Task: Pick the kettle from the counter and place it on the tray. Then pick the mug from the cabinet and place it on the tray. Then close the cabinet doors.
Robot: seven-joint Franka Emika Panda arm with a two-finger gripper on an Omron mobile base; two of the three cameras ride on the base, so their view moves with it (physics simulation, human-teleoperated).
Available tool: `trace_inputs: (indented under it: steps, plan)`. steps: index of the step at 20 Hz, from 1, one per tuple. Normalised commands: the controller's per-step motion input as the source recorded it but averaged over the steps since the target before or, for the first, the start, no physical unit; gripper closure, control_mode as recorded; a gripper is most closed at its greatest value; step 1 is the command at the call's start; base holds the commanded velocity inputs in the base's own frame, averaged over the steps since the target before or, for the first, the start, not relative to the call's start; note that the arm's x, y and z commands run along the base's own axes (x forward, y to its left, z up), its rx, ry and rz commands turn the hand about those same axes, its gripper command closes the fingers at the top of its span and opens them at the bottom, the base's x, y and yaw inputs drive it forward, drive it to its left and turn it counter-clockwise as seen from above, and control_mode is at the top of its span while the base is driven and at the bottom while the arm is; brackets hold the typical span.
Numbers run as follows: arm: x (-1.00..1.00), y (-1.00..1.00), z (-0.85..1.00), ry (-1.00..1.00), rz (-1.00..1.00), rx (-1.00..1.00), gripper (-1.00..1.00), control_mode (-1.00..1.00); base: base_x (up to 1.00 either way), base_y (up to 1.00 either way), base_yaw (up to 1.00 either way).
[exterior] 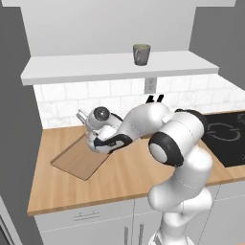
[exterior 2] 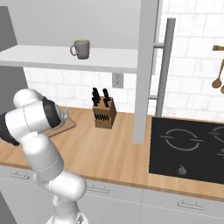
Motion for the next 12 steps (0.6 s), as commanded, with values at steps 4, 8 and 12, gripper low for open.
trace_inputs:
  steps: [4, 8, 12]
  plan:
    - [-0.33, 0.00, 0.13, 0.00, 0.00, 0.00, -1.00, -1.00, 0.00, 0.00, 0.00]
    - [-0.42, -0.05, 0.22, 0.03, 0.00, 0.00, -1.00, -1.00, 0.00, 0.00, 0.00]
    - [-0.58, -0.10, 0.55, 0.00, 0.00, 0.00, -1.00, -1.00, 0.00, 0.00, 0.00]
